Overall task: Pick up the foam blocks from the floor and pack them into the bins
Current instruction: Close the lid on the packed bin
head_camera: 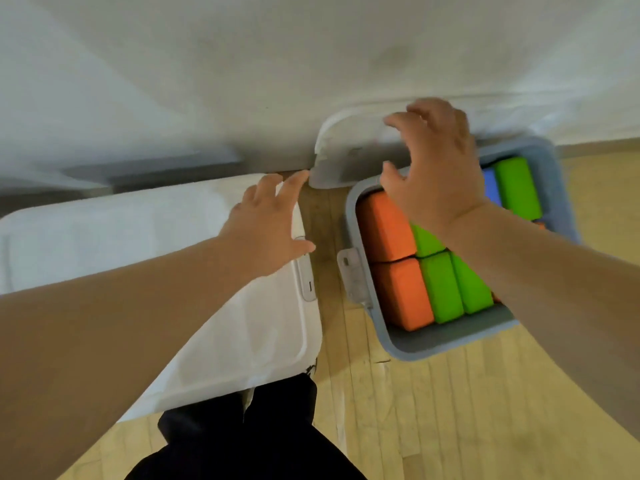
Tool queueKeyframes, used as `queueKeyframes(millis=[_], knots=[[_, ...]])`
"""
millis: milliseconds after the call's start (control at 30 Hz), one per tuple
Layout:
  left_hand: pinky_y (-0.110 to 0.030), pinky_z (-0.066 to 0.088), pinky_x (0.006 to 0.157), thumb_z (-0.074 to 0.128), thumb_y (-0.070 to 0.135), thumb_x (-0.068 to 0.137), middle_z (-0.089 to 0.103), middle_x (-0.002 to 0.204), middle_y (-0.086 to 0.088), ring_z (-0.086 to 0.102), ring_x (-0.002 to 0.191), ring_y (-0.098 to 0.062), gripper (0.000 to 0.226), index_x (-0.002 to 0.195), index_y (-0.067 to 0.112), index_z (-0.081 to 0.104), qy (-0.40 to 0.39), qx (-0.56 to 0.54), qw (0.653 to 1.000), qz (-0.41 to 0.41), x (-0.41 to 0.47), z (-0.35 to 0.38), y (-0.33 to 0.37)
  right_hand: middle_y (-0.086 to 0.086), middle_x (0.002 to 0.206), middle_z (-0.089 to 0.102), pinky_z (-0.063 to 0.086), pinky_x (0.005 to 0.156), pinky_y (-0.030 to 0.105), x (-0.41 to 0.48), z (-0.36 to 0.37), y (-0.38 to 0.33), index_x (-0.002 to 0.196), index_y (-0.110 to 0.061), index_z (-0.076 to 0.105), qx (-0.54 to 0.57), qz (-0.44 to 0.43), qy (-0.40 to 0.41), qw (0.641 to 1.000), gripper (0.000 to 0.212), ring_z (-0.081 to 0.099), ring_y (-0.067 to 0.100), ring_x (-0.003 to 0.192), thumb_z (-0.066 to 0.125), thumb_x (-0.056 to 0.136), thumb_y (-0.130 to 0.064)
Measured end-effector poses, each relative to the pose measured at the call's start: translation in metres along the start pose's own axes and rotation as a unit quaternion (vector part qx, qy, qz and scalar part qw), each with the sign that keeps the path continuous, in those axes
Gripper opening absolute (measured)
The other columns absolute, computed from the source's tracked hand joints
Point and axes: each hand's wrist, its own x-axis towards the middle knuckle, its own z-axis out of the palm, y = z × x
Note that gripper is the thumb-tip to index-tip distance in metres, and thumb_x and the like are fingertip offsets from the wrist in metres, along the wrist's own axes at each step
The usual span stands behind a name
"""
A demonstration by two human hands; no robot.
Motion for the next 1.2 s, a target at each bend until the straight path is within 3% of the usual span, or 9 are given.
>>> queueKeyframes(millis=[167, 333, 467, 600, 700, 800, 1000, 1067, 1200], knots=[[-0.051, 0.043, 0.107, 0.081, 0.05, 0.081, 0.028, 0.158, -0.009, 0.038, 0.139, -0.037, 0.108, 0.16, 0.033, 0.008, 0.061, -0.055, 0.996, 0.041, 0.063, -0.063, 0.063, 0.014, 0.147, 0.042, 0.039, 0.107, 0.048, 0.062, -0.027, 0.033, 0.151, -0.018, 0.04, -0.088, 0.034, -0.131, 0.987, 0.072, 0.04, 0.039, 0.133, 0.069, 0.085, -0.025], [-0.05, 0.039, 0.113, 0.08, 0.058, 0.078, 0.023, 0.165, -0.008, 0.035, 0.143, -0.038, 0.117, 0.163, 0.027, 0.007, 0.007, -0.073, 0.997, 0.022, 0.117, -0.06, 0.077, 0.012, 0.157, 0.034, 0.039, 0.114, 0.051, 0.086, 0.002, 0.061, 0.158, -0.019, 0.027, -0.114, 0.039, -0.243, 0.963, 0.087, 0.039, 0.04, 0.14, 0.071, 0.084, -0.029], [-0.047, 0.039, 0.11, 0.076, 0.064, 0.079, 0.019, 0.162, -0.008, 0.034, 0.141, -0.039, 0.113, 0.163, 0.029, 0.009, -0.019, -0.07, 0.997, 0.002, 0.126, -0.028, 0.076, 0.015, 0.149, 0.037, 0.04, 0.111, 0.049, 0.086, 0.028, 0.077, 0.153, -0.021, 0.034, -0.131, 0.01, -0.203, 0.97, 0.073, 0.045, 0.04, 0.133, 0.068, 0.09, -0.033], [-0.034, 0.04, 0.098, 0.056, 0.059, 0.097, 0.036, 0.153, -0.009, 0.047, 0.133, -0.033, 0.075, 0.159, 0.032, 0.025, -0.064, -0.073, 0.995, 0.029, 0.104, 0.014, 0.065, 0.01, 0.14, 0.055, 0.042, 0.104, 0.043, 0.053, 0.036, 0.089, 0.145, -0.025, 0.052, -0.132, -0.036, -0.263, 0.955, 0.047, 0.052, 0.035, 0.128, 0.06, 0.099, -0.032], [-0.034, 0.043, 0.095, 0.042, 0.063, 0.101, 0.043, 0.148, -0.01, 0.054, 0.125, -0.031, 0.063, 0.157, 0.038, 0.027, -0.039, -0.166, 0.985, -0.025, 0.078, 0.031, 0.06, -0.002, 0.135, 0.064, 0.046, 0.1, 0.038, 0.035, 0.023, 0.083, 0.139, -0.033, 0.059, -0.062, -0.028, -0.223, 0.972, 0.049, 0.056, 0.026, 0.125, 0.071, 0.092, -0.038], [-0.04, 0.055, 0.087, 0.038, 0.075, 0.092, 0.049, 0.131, -0.002, 0.062, 0.104, -0.024, 0.062, 0.147, 0.047, 0.034, 0.012, -0.258, 0.965, -0.052, 0.033, 0.032, 0.063, -0.008, 0.126, 0.069, 0.049, 0.098, 0.041, 0.018, -0.006, 0.057, 0.132, -0.038, 0.064, -0.012, -0.042, -0.215, 0.976, 0.055, 0.06, 0.021, 0.118, 0.079, 0.08, -0.049], [-0.03, 0.034, 0.102, 0.03, 0.075, 0.095, 0.028, 0.156, 0.011, 0.039, 0.125, -0.008, 0.061, 0.149, 0.048, 0.032, 0.025, -0.363, 0.925, -0.108, -0.094, 0.031, 0.073, -0.008, 0.109, 0.064, 0.037, 0.082, 0.038, -0.089, -0.055, -0.003, 0.135, -0.04, 0.06, -0.062, -0.082, -0.201, 0.974, 0.057, 0.055, 0.019, 0.101, 0.068, 0.084, -0.063], [-0.027, 0.031, 0.1, 0.038, 0.068, 0.098, 0.032, 0.155, 0.012, 0.04, 0.124, -0.006, 0.058, 0.151, 0.045, 0.035, 0.017, -0.427, 0.889, -0.166, -0.116, 0.043, 0.076, -0.01, 0.104, 0.064, 0.036, 0.079, 0.036, -0.125, -0.054, -0.022, 0.132, -0.04, 0.062, -0.058, -0.074, -0.205, 0.974, 0.054, 0.053, 0.016, 0.096, 0.066, 0.085, -0.065], [-0.038, 0.054, 0.099, 0.067, 0.062, 0.076, 0.051, 0.14, 0.015, 0.059, 0.119, -0.011, 0.075, 0.145, 0.047, 0.043, 0.036, -0.554, 0.797, -0.236, -0.149, 0.062, 0.074, -0.007, 0.085, 0.063, 0.044, 0.07, 0.038, -0.195, -0.039, -0.056, 0.115, -0.033, 0.072, -0.02, -0.054, -0.155, 0.986, 0.04, 0.054, 0.021, 0.081, 0.069, 0.081, -0.055]])
